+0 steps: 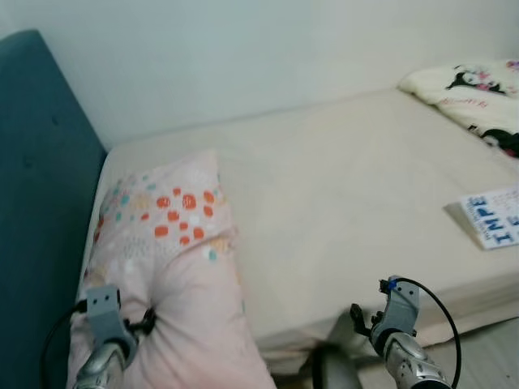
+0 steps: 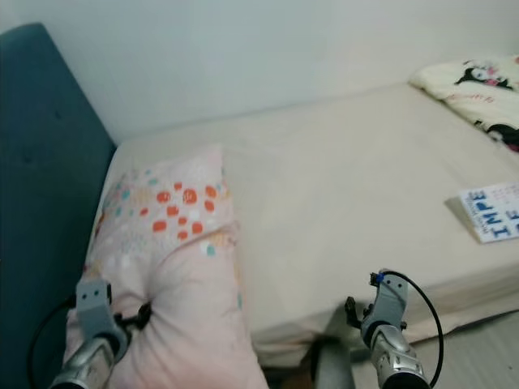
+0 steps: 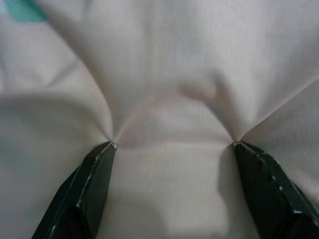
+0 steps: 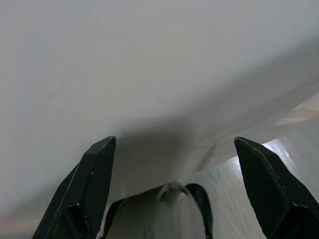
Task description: Clean up the room
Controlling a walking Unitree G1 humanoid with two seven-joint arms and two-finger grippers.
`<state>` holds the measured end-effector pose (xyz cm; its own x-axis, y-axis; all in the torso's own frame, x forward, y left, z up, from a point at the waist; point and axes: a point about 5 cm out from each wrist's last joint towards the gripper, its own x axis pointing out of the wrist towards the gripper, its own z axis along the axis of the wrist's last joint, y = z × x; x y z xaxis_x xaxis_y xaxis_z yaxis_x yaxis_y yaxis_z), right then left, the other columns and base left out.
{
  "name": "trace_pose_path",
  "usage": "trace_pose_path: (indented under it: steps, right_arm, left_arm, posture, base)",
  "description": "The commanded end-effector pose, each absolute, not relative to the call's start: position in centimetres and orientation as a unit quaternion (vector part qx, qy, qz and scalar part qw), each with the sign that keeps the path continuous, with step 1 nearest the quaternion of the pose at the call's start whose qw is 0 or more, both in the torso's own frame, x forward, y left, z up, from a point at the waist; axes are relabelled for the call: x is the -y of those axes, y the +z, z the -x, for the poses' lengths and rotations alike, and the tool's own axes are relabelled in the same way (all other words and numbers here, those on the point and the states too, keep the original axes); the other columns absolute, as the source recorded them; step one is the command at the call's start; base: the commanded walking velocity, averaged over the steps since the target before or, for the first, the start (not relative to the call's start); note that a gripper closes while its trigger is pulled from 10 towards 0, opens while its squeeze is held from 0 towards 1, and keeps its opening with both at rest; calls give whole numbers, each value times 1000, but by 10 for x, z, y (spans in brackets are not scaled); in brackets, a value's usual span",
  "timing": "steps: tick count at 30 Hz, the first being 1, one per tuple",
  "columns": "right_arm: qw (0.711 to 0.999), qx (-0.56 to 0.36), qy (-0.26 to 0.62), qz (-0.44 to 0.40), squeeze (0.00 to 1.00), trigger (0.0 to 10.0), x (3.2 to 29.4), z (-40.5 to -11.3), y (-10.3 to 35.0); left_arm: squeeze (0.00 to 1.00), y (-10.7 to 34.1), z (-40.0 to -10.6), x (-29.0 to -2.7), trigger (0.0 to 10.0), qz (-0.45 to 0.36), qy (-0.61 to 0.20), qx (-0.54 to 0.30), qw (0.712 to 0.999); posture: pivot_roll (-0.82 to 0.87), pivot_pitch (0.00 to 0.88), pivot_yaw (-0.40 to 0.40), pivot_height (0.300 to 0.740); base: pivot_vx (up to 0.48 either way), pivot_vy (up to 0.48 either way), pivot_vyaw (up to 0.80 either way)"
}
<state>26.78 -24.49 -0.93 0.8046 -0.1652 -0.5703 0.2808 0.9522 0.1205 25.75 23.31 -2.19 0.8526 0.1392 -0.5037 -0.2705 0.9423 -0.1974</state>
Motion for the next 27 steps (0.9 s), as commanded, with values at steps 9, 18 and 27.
trace_pose_path:
  steps: [9,18,27]
  right_arm:
    - [949,-265,-122,-118,0,10000,247,-269,-4]
    - [953,-253,-118,-121,0,10000,246,-273,0]
    - [953,-252,-115,-122,0,10000,245,-273,1]
  left_arm:
    - [0,-36,-251,-209,10000,169,73,-289,939]
    - [1000,-30,-259,-201,10000,133,50,-277,950]
    - [1000,-19,-270,-206,10000,109,79,-254,958]
  posture:
    - [-106,137,98,576]
    - [-106,141,98,576]
    - [-103,140,100,576]
  base:
    - [0,0,0]
    - [0,0,0]
    - [0,0,0]
